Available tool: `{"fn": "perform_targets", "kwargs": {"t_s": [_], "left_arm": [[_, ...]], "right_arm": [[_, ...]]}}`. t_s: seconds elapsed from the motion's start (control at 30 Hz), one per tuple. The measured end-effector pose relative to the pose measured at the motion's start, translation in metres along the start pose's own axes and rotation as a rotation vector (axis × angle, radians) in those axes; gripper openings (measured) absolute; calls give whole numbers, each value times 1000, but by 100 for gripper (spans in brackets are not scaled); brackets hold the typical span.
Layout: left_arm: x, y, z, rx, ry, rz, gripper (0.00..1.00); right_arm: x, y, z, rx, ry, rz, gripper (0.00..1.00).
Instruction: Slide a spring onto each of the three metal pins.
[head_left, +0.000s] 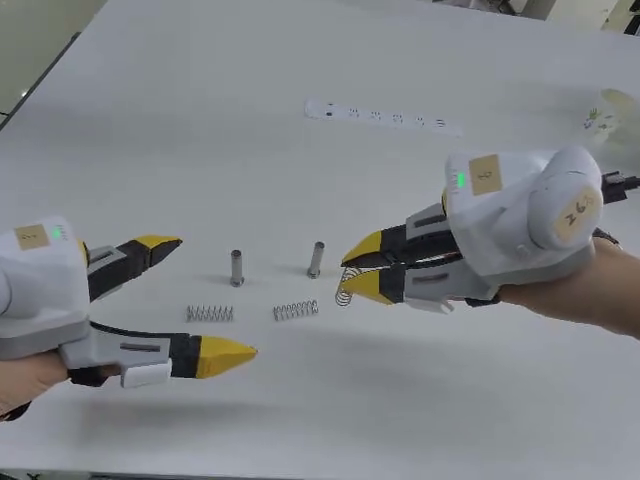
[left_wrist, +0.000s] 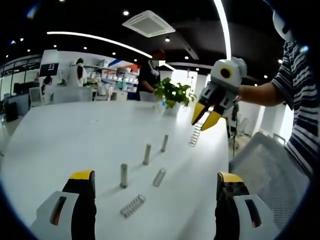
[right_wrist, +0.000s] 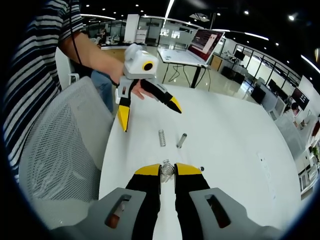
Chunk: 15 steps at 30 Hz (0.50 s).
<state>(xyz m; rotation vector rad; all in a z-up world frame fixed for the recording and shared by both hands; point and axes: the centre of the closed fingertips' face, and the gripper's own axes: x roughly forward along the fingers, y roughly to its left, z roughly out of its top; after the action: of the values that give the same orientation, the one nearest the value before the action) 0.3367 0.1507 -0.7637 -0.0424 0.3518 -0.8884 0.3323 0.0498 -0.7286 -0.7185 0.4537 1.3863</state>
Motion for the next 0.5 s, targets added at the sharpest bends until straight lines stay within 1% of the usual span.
{"fn": "perform_targets", "kwargs": {"t_s": [0.27, 0.5], "left_arm": [[-3, 4, -4, -9, 1, 13, 98], [-5, 6, -6, -14, 4, 26, 98]], "right_arm": [[-7, -14, -14, 21, 27, -33, 7], [-16, -34, -28, 50, 46, -82, 7]]}}
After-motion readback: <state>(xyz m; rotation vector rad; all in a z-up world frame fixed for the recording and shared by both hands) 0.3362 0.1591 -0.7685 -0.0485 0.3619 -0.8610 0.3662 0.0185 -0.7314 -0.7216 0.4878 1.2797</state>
